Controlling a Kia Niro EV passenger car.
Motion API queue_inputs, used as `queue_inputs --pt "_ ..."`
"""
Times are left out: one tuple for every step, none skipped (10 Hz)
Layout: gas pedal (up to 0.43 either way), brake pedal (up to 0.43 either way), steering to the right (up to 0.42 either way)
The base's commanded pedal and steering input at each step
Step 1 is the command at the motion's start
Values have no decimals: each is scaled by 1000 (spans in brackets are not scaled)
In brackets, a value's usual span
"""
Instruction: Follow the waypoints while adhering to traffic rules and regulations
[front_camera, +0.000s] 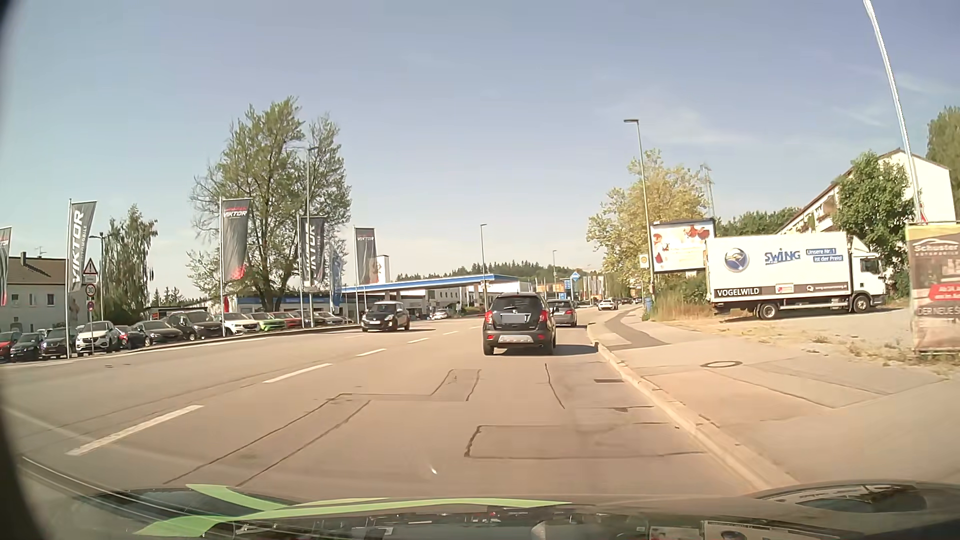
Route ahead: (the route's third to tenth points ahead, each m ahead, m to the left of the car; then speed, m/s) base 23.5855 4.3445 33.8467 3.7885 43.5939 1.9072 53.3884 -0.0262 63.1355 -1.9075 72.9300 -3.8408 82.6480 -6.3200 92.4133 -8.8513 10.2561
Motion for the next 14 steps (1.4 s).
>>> queue_inputs --pt "98 0 2" --pt "87 0 3" --pt "79 0 4" --pt "79 0 4" --pt "67 0 5" --pt "39 0 6" --pt "39 0 9" --pt "39 0 11" --pt "39 0 11" --pt "39 0 13" --pt "39 0 15" --pt "39 0 16" --pt "39 0 16" --pt "47 0 17"
